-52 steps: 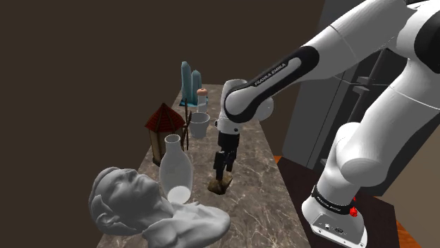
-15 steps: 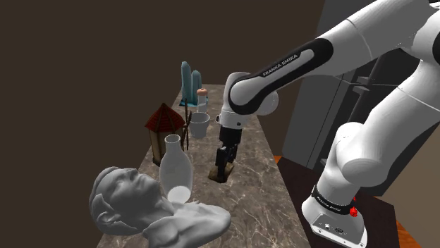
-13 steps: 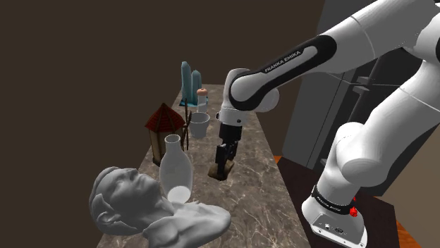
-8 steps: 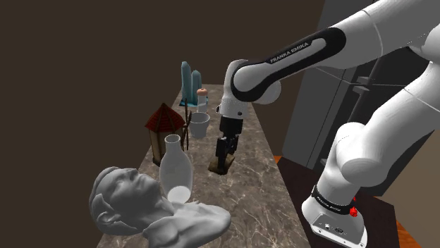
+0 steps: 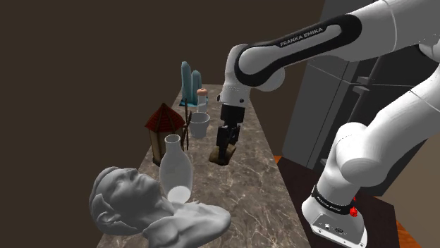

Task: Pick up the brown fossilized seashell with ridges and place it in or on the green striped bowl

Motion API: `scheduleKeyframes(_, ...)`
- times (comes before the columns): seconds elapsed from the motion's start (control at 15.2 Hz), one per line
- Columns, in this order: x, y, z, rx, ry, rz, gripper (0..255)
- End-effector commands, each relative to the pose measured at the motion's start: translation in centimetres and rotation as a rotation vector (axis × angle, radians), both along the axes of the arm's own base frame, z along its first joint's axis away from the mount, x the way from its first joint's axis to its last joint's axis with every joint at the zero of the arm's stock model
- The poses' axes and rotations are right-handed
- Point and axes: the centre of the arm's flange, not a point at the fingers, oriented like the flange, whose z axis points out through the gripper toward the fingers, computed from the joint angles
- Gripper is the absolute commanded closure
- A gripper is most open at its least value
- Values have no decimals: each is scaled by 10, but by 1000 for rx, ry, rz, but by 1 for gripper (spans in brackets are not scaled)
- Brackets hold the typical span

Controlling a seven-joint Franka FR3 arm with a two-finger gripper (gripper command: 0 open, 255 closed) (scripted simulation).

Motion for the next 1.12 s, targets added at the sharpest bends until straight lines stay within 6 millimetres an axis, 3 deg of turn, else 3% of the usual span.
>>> scheduleKeyframes(0.0,1,1,10,0,0,0,255)
scheduleKeyframes(0.26,1,1,27,0,0,0,255)
scheduleKeyframes(1.06,-130,91,29,0,0,0,255)
